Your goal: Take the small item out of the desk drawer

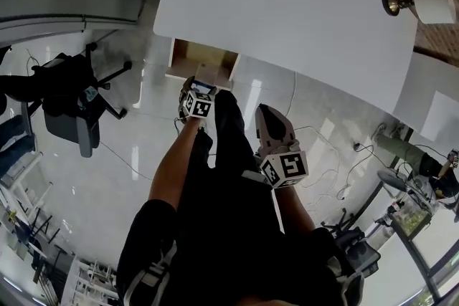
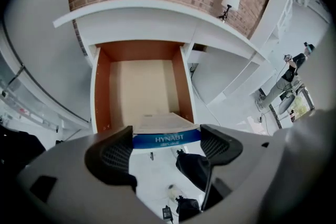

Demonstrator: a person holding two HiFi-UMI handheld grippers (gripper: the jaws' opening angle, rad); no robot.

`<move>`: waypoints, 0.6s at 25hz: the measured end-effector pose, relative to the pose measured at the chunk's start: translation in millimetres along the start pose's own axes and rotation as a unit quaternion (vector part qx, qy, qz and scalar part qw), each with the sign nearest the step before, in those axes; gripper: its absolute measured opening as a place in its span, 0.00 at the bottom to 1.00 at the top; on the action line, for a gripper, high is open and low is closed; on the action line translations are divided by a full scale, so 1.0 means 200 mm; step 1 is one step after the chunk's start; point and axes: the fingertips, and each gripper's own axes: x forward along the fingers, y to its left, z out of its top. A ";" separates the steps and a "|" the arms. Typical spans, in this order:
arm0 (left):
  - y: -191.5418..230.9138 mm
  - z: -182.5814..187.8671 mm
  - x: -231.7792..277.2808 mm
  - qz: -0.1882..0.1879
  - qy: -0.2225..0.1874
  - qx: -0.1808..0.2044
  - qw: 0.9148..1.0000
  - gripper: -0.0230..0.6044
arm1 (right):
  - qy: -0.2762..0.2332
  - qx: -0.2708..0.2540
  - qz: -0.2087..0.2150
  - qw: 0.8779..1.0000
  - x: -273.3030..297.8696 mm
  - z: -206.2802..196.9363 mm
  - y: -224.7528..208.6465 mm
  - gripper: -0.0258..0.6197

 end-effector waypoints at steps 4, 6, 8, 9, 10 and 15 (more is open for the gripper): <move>0.00 -0.06 -0.35 -0.004 -0.059 0.005 0.998 0.68 | -0.026 -0.021 -0.001 0.999 -0.19 0.02 0.25 0.09; 0.01 -0.09 -0.54 -0.003 -0.097 0.008 0.995 0.67 | -0.045 -0.033 -0.002 0.998 -0.29 0.01 0.38 0.09; 0.03 -0.06 -0.72 0.000 -0.144 0.011 0.990 0.67 | -0.069 -0.047 -0.004 0.997 -0.38 0.02 0.48 0.09; 0.05 -0.02 -0.81 0.001 -0.171 0.013 0.985 0.67 | -0.082 -0.055 -0.005 0.995 -0.42 0.03 0.52 0.09; 0.06 0.02 -0.91 0.003 -0.200 0.014 0.980 0.67 | -0.094 -0.064 -0.007 0.994 -0.46 0.04 0.56 0.09; -0.01 0.03 -1.50 -0.001 -0.301 0.004 0.954 0.67 | -0.117 -0.079 -0.025 0.990 -0.72 0.00 0.80 0.09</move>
